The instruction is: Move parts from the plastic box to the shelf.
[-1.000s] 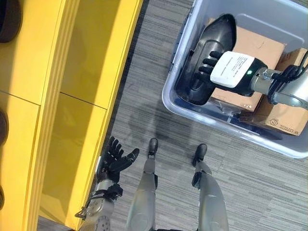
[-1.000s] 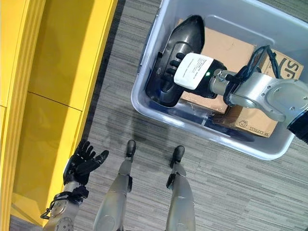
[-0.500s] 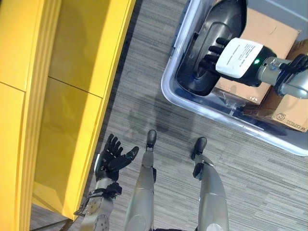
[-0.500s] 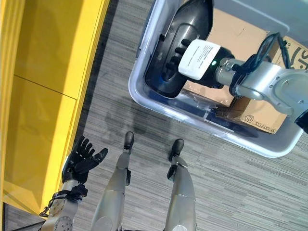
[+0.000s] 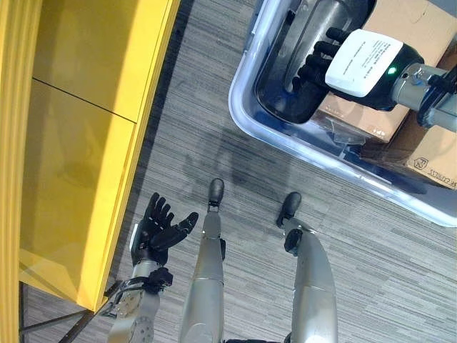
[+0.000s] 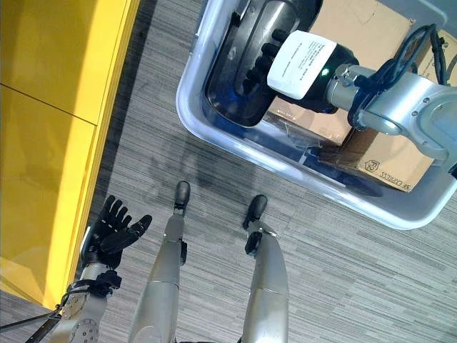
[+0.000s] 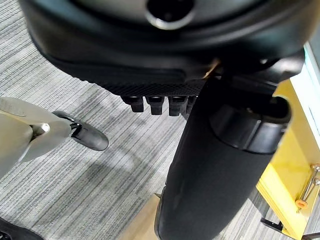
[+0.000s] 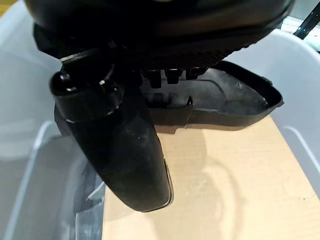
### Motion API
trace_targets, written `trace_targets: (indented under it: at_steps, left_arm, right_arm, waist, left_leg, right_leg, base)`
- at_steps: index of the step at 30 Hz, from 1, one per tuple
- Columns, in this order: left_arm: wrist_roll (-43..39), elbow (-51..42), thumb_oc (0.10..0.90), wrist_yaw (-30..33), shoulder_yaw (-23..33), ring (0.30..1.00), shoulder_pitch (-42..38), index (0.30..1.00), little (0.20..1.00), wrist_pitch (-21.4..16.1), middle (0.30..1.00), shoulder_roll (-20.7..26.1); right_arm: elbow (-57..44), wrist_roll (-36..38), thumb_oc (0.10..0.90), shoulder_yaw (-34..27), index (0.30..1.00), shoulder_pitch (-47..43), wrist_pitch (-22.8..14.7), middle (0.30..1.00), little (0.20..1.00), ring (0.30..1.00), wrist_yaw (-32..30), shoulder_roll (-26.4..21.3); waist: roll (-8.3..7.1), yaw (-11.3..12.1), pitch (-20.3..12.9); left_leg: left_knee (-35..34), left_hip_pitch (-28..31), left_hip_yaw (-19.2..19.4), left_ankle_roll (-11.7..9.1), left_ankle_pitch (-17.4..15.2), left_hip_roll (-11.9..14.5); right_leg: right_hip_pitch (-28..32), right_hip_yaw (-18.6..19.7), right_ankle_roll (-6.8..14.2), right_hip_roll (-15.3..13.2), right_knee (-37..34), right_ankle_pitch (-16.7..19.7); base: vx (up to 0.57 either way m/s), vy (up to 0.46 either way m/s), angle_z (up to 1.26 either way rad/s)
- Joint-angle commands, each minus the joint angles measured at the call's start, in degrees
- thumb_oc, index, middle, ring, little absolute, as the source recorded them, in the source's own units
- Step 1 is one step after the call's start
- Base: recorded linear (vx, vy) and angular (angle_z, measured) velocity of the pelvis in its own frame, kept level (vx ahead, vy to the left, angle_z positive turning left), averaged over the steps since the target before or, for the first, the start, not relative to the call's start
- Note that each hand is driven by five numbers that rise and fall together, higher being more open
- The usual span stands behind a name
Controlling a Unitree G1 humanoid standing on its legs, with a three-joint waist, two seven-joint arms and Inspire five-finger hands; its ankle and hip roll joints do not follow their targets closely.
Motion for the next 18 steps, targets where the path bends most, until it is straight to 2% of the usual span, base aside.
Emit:
trace_targets:
  at_steps: [1,12,13,14,15,18]
  left_arm:
    - [-1.3,-5.0,0.9,0.6,3.7,1.0,6.4,1.0,1.0,-3.9,1.0,4.1]
    - [-2.3,-4.7,0.9,0.7,3.1,1.0,5.6,1.0,1.0,-4.7,1.0,4.1]
    - [-2.4,-4.6,0.9,0.7,3.0,1.0,5.5,1.0,1.0,-4.7,1.0,4.0]
    - [-2.6,-4.6,0.9,0.7,2.9,1.0,5.3,1.0,1.0,-4.7,1.0,4.1]
    - [-2.6,-4.4,0.9,0.6,2.7,1.0,5.2,1.0,1.0,-4.7,1.0,4.0]
    - [-2.9,-4.2,0.9,0.4,2.4,1.0,4.7,1.0,1.0,-4.9,1.0,3.5]
  right_arm:
    - [0.8,0.1,0.9,2.7,1.0,-9.5,1.7,1.0,1.0,1.0,-3.4,-6.1]
    - [5.7,1.1,0.9,2.7,1.0,-7.1,2.2,1.0,1.0,1.0,-2.5,-4.0]
    - [6.2,1.2,0.867,2.7,0.953,-6.6,2.2,0.953,0.953,0.953,-2.2,-3.6]
    - [6.8,1.3,0.604,2.7,0.585,-6.0,2.1,0.585,0.585,0.585,-2.0,-3.2]
    - [7.0,1.8,0.4,2.7,0.3,-5.4,1.8,0.3,0.3,0.3,-1.6,-3.0]
    - [6.4,4.1,0.4,2.7,0.3,-5.2,1.5,0.3,0.3,0.3,-0.8,-2.2]
  waist:
    - [-1.61,2.8,-0.3]
    - [-0.9,3.2,-0.3]
    - [-0.87,3.2,-0.3]
    - [-0.83,3.3,-0.3]
    - [-0.73,3.3,-0.3]
    - [-0.17,3.1,-0.3]
  left_leg:
    - [5.7,8.3,0.6,-1.8,-9.9,3.8]
    - [5.9,6.9,-0.7,-1.7,-10.5,3.3]
    - [5.8,7.0,-0.7,-1.6,-10.5,3.3]
    - [5.6,7.1,-0.8,-1.6,-10.5,3.3]
    - [5.4,7.1,-0.8,-1.6,-10.4,3.2]
    - [5.0,7.5,-0.8,-1.6,-10.4,3.3]
  right_leg:
    - [0.4,6.3,5.7,-1.1,6.3,-4.0]
    - [-3.5,7.0,5.4,-1.9,10.7,-5.5]
    - [-3.6,7.0,5.4,-1.9,10.8,-5.4]
    - [-3.8,7.0,5.5,-2.0,11.0,-5.5]
    - [-4.0,7.0,5.5,-2.1,11.3,-5.6]
    - [-4.1,7.0,5.5,-2.0,11.3,-5.6]
  base:
    - [0.02,-0.033,0.07]
    - [0.02,-0.011,0.06]
    - [0.0,0.0,0.0]
    - [0.0,0.0,0.0]
    - [0.0,0.0,0.0]
    - [0.0,0.0,0.0]
